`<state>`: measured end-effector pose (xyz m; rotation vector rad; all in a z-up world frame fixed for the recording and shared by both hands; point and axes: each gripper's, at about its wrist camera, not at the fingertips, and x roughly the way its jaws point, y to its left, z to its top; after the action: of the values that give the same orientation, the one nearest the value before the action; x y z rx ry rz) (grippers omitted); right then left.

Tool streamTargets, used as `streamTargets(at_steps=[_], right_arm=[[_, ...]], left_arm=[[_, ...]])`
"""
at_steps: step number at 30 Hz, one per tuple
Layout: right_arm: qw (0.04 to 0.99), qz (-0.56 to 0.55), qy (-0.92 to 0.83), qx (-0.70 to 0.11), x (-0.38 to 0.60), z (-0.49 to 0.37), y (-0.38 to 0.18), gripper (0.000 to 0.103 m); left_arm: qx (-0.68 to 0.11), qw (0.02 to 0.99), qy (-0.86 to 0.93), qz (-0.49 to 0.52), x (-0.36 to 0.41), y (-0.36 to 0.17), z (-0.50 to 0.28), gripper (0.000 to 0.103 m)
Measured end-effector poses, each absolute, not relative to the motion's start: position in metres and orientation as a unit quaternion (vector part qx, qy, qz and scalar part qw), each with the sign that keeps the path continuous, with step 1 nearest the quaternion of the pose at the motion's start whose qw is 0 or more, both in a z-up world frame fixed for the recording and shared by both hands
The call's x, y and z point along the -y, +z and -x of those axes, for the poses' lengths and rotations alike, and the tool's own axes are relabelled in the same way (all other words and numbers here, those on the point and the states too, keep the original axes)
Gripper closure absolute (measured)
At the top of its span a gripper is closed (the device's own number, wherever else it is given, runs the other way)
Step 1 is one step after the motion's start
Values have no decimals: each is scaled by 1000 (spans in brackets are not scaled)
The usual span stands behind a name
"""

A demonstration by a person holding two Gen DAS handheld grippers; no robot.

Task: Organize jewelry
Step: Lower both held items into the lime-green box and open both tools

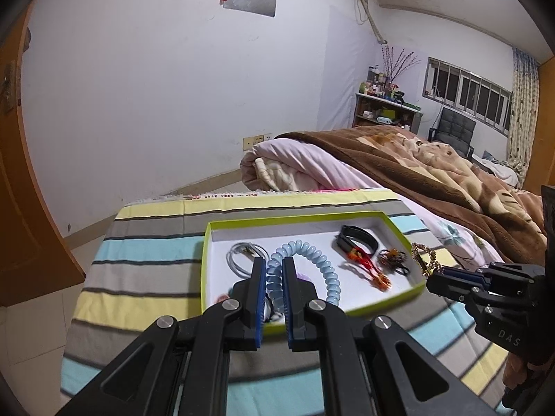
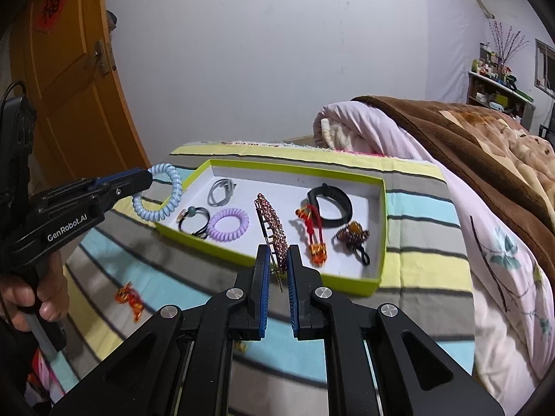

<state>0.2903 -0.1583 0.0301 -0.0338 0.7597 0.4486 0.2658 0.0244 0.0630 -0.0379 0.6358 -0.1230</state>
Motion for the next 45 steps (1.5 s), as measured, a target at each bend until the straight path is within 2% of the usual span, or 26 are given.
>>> streamTargets(at_steps=[16, 32, 37, 45], right_arm=[[884, 24, 209, -417, 130, -359, -6, 93], [868, 26, 199, -454, 121, -383, -32, 93], [871, 28, 198, -449, 121, -382, -31, 83], [877, 22, 205, -433, 128, -362, -17, 82]], left_arm=[[-375, 926, -36, 10, -39, 13, -333, 94], [-409, 911, -45, 24, -42, -8, -352, 94], [-405, 913, -44, 32, -44, -6, -350, 94], [-389, 919, -44, 40, -47, 7, -329, 94]])
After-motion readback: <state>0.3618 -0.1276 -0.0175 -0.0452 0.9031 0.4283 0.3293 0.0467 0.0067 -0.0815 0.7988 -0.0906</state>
